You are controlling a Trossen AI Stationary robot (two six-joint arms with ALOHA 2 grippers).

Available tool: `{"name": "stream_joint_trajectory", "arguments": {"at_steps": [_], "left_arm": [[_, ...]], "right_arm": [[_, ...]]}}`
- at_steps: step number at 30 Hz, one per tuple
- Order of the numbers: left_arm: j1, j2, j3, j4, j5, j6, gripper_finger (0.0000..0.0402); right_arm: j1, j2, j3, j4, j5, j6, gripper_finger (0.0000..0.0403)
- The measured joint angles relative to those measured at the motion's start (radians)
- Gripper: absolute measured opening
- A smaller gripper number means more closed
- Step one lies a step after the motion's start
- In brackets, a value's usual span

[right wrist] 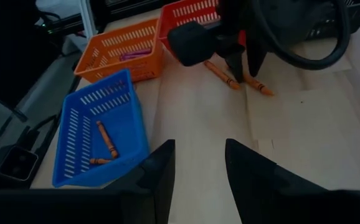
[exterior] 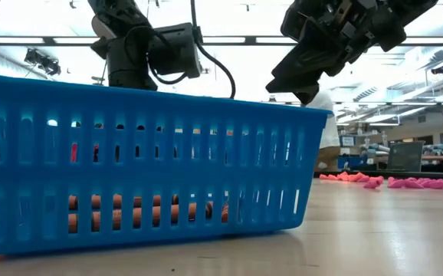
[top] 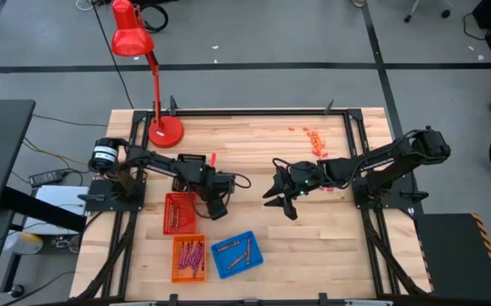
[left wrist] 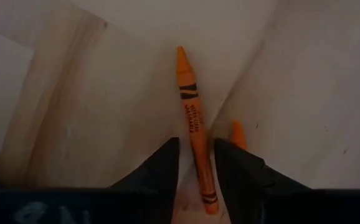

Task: Sort crayons
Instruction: Put the orange crayon into the blue bin

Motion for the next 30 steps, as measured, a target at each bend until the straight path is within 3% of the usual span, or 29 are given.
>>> {"name": "stream_joint_trajectory", "arguments": {"at_steps": [10,21,30], "left_arm": [[-0.001,0.001,-0.007,0.022,-0.008,-0.031,0.0015],[-0.004,-0.047,-0.013,0.089,-0.106,-0.142,0.0023],[-0.090,-0.179,-0.010,0.195,-0.010,-0.390,0.0028]], "right_arm": [[0.000,0.000,0.000,0.026,0.041,-0.002,0.0144],[-0.001,0.000,0.000,-0.004,0.010,0.002,0.0144],[-0.044,-0.023,0.000,-0.087,0.010,0.017,0.0144]]}}
